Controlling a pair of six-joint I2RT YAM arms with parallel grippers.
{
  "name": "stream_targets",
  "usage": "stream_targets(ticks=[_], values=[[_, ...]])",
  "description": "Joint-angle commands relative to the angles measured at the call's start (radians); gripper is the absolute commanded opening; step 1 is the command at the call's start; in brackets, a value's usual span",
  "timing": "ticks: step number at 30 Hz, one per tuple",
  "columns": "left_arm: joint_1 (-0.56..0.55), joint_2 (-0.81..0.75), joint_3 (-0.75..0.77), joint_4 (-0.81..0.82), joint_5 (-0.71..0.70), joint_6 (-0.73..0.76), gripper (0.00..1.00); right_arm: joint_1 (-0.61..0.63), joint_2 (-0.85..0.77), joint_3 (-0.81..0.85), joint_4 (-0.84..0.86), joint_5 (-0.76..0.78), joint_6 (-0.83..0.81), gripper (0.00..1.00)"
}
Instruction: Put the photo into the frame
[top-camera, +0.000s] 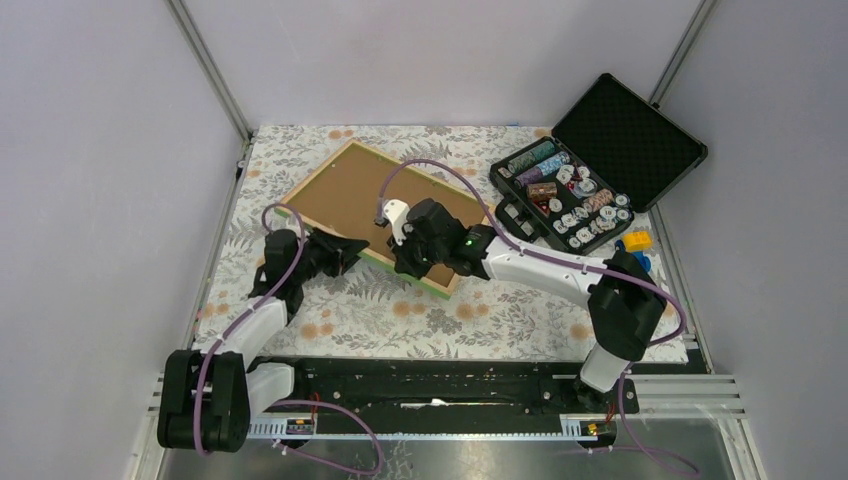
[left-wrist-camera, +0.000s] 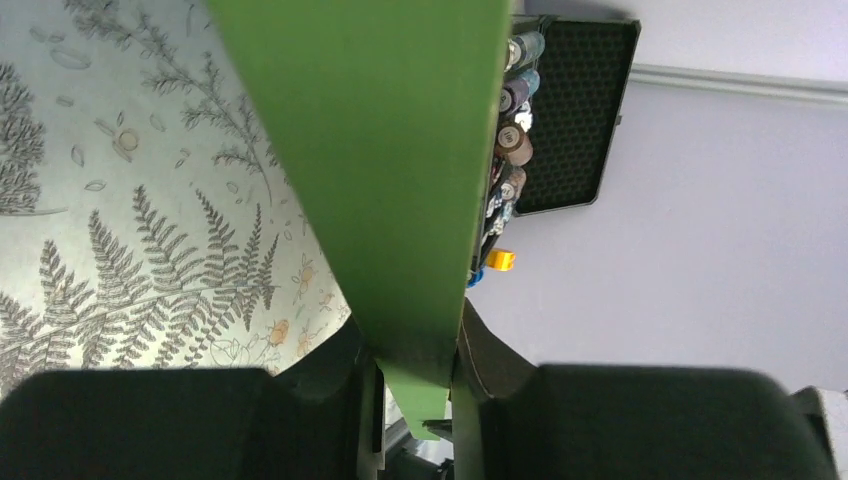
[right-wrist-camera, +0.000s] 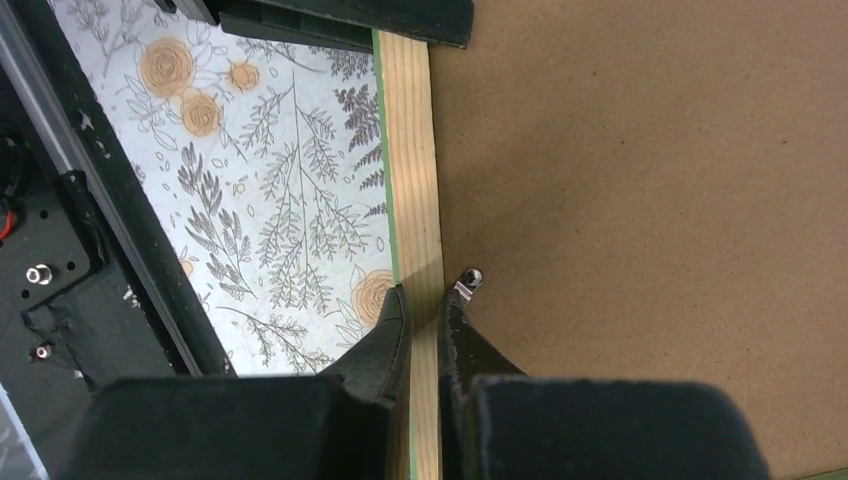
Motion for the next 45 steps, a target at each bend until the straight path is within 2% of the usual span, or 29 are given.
stream_targets(ticks=[1, 5, 9, 12, 14, 16, 19, 24, 31, 34, 40, 45], values=[[-0.007, 0.001, 0.129, -0.084, 0.006, 0.174, 0.00, 0.000, -0.070, 0.060, 0.018, -0.089, 0.066, 0.00], [-0.007, 0.001, 0.228, -0.261, -0.005, 0.202, 0.00, -0.001, -0.073, 0.077, 0.001, -0.137, 0.074, 0.02], [-0.007, 0.009, 0.353, -0.460, -0.026, 0.259, 0.00, -0.003, -0.098, 0.080, -0.009, -0.159, 0.076, 0.46], [-0.007, -0.014, 0.404, -0.523, -0.050, 0.282, 0.00, -0.002, -0.133, 0.080, -0.030, -0.145, 0.072, 0.79], [-0.007, -0.037, 0.430, -0.555, -0.075, 0.294, 0.00, -0.001, -0.167, 0.078, -0.063, -0.110, 0.053, 0.91], [-0.007, -0.053, 0.458, -0.583, -0.088, 0.308, 0.00, 0.000, -0.207, 0.077, -0.106, -0.078, 0.011, 0.99], [-0.007, -0.055, 0.512, -0.633, -0.098, 0.336, 0.00, 0.013, -0.310, 0.050, -0.119, -0.011, -0.049, 1.00], [-0.007, -0.075, 0.562, -0.659, -0.104, 0.358, 0.00, 0.031, -0.477, -0.119, 0.007, 0.018, -0.193, 1.00], [-0.007, -0.091, 0.685, -0.778, -0.191, 0.452, 0.00, 0.038, -0.638, -0.357, 0.147, -0.031, -0.416, 1.00], [-0.007, -0.093, 0.731, -0.816, -0.212, 0.484, 0.00, 0.038, -0.703, -0.400, 0.213, -0.001, -0.420, 1.00], [-0.007, -0.108, 0.783, -0.834, -0.230, 0.511, 0.00, 0.049, -0.729, -0.426, 0.230, 0.030, -0.355, 1.00], [-0.007, -0.108, 0.815, -0.873, -0.262, 0.504, 0.00, 0.119, -0.722, -0.473, 0.287, 0.097, -0.329, 1.00]])
